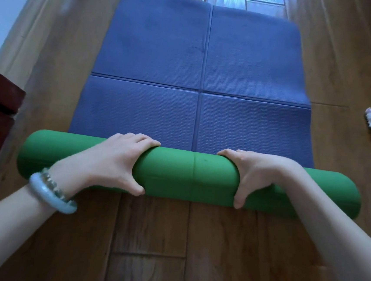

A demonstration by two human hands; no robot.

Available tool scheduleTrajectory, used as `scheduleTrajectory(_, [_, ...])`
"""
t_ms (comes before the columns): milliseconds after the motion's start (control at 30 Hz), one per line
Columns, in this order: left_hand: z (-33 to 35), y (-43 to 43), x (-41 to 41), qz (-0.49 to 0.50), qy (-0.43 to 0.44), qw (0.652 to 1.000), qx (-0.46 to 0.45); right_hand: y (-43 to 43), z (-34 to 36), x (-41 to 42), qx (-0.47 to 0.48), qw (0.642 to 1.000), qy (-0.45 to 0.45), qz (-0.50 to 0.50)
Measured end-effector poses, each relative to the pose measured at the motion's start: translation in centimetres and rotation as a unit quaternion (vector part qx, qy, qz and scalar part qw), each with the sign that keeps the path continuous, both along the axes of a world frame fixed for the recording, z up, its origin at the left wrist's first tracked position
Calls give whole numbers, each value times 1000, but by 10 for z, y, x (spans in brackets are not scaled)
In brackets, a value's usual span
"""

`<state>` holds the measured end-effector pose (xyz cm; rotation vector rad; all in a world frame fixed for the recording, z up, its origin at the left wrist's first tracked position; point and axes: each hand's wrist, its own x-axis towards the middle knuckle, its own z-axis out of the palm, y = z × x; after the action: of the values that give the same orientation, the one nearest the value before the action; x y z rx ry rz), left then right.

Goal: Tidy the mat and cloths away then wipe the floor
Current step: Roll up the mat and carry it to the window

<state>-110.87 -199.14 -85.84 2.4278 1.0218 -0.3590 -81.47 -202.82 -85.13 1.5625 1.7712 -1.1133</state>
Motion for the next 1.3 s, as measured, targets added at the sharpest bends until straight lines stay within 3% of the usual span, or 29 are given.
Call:
scheduleTrajectory(100, [-11,-19,-5,-16,6,991,132,9,0,1,-37,999,10,-16])
scheduleTrajectory(200, [-18,-18,-2,-27,36,983,180,3,5,-2,0,999,-30,-17])
scheduleTrajectory(300, [-12,-1,7,-27,44,989,142,-26,9,-8,149,984,-91,-21])
scheduleTrajectory(400, [-4,24,17,-18,76,996,37,-59,-6,-20,308,942,-130,-14])
scheduleTrajectory(500, [2,38,23,3,77,997,-30,-60,-25,-16,430,897,-100,-23])
scheduleTrajectory(600, [3,40,20,6,65,997,-36,-50,-28,-11,429,897,-109,-13])
scheduleTrajectory(733, [-5,18,10,0,-3,995,102,-31,-18,-6,345,930,-124,8])
scheduleTrajectory(833, [-18,-2,13,3,25,976,215,-10,-8,-3,278,955,-103,0])
scheduleTrajectory(967, [-24,9,19,14,21,966,259,3,-1,0,247,965,-92,-1])
scheduleTrajectory(1067, [-16,25,24,1,47,973,224,-15,-9,-3,319,942,-104,1])
scheduleTrajectory(1200, [-9,42,32,-12,73,982,173,-36,-34,-7,475,872,-118,8])
scheduleTrajectory(1300, [-10,45,30,-13,62,982,175,-32,-36,-4,488,864,-125,14])
